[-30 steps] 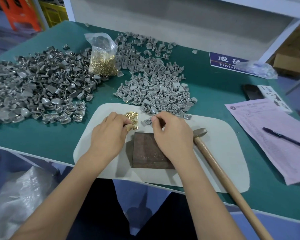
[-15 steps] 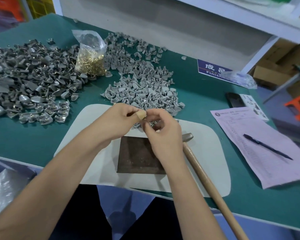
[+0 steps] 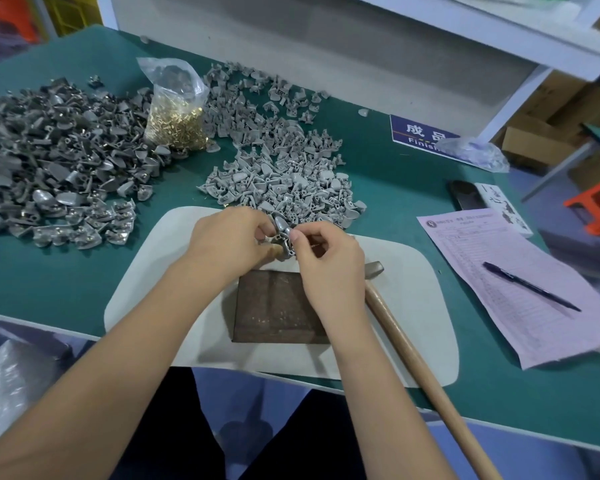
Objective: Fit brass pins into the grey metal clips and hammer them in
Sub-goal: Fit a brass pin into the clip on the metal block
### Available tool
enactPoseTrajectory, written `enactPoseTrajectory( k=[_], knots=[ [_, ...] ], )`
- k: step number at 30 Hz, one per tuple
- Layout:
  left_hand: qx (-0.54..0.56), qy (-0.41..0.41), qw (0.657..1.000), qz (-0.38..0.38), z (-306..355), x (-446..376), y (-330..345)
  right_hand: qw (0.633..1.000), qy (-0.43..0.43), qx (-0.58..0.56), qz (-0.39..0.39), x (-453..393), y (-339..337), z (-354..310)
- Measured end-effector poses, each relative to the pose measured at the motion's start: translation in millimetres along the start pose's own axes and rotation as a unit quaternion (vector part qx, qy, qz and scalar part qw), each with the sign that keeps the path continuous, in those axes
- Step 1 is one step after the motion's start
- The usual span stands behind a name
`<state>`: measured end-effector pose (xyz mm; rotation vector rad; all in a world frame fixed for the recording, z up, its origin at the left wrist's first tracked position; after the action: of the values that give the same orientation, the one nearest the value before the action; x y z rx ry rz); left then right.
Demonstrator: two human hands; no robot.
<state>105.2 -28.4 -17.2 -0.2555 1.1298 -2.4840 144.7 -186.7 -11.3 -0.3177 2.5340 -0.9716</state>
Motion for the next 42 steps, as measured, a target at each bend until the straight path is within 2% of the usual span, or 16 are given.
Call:
enactPoseTrajectory(
  k=[7, 12, 15, 17, 21, 24, 27, 31, 37, 42],
  knots=[
    [-0.034, 0.029, 0.999, -0.024, 1.4, -8.1, -1.0, 0.999, 0.023, 0.021, 0.011, -1.6, 0.0, 1.2],
    [0.094, 0.070, 0.993, 0.002, 3.5, 15.3, -9.6, 0.999, 0.030, 0.020, 0.026, -1.4, -1.5, -1.7],
    [0.217, 0.096, 0.971, 0.030, 13.6, 40.5, -16.5, 0.999, 0.038, 0.013, 0.023, -1.4, -2.1, -1.4],
    [0.254, 0.095, 0.962, 0.042, 17.3, 54.7, -17.6, 0.999, 0.040, 0.011, 0.019, -1.6, -2.5, -1.3],
    [0.221, 0.033, 0.974, 0.041, 14.5, 66.2, -13.0, 0.999, 0.043, 0.000, 0.015, -1.8, -3.5, -0.4],
    [0.141, 0.003, 0.989, 0.037, 17.8, 69.2, -8.7, 0.999, 0.023, -0.003, 0.032, 0.0, -6.6, -2.9],
    [0.081, -0.003, 0.996, 0.032, 21.1, 74.9, -7.4, 0.997, -0.024, -0.009, 0.067, 3.2, -10.5, -7.5],
    [0.086, 0.027, 0.995, 0.040, 14.3, 82.1, -12.1, 0.992, -0.060, -0.037, 0.103, 9.4, -15.7, -7.4],
    [0.069, 0.081, 0.994, -0.023, 8.4, 87.8, -13.5, 0.998, -0.052, -0.009, 0.018, 22.3, -32.2, 7.6],
    [0.081, 0.080, 0.994, 0.002, 12.7, 85.9, -12.0, 0.985, -0.111, 0.103, -0.083, 29.7, -40.6, 9.2]
  ],
)
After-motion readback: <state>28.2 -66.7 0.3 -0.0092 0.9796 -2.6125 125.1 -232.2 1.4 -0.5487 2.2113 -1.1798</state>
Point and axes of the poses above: each hand's wrist, its own x-axis away from the middle knuckle, its own y-axis out of the palm, z = x × y, the point moved 2 cm from there along -x, towards the middle knuckle, and after that the axes turned 14 degrees about x, right-handed, at the moved point
